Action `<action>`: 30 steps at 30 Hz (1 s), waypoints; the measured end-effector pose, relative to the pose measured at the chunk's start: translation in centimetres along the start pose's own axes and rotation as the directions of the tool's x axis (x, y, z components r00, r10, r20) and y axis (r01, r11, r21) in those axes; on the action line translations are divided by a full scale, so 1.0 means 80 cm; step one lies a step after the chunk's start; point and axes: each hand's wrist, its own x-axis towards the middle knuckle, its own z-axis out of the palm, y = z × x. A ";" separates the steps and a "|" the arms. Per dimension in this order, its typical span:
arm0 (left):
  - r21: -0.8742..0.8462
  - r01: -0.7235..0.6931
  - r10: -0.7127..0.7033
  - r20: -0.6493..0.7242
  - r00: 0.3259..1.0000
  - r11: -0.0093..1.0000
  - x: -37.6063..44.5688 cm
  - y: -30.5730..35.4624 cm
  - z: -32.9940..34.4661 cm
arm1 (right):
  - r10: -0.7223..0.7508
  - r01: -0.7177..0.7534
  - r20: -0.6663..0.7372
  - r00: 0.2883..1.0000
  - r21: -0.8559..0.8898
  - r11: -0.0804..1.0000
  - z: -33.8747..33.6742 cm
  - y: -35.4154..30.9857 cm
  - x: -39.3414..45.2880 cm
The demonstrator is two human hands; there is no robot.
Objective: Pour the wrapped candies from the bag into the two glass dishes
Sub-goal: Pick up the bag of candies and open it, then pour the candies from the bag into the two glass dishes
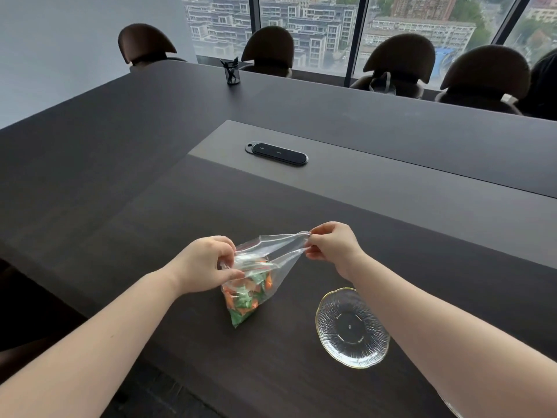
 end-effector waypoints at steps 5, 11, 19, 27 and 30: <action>0.023 -0.084 0.087 -0.240 0.967 0.996 0.013 0.020 -0.015 | -0.042 0.020 0.142 0.989 0.154 0.988 -0.004 0.001 -0.008; -0.040 -0.155 0.116 -0.484 0.867 0.987 0.025 0.061 -0.037 | 0.153 -0.198 0.140 0.978 0.413 0.889 -0.025 0.028 0.007; -0.356 -0.262 0.019 -0.562 0.827 0.897 0.031 0.133 -0.059 | 0.363 -0.392 0.146 0.920 0.376 0.840 -0.039 0.093 0.008; -0.569 -0.395 0.072 -0.505 0.860 0.721 0.046 0.190 -0.053 | 0.223 -0.566 0.558 0.799 0.574 0.592 -0.074 0.118 -0.012; -0.604 -0.381 0.104 -0.442 0.891 0.699 0.047 0.195 -0.040 | 0.096 -0.543 0.594 0.799 0.643 0.540 -0.094 0.099 -0.035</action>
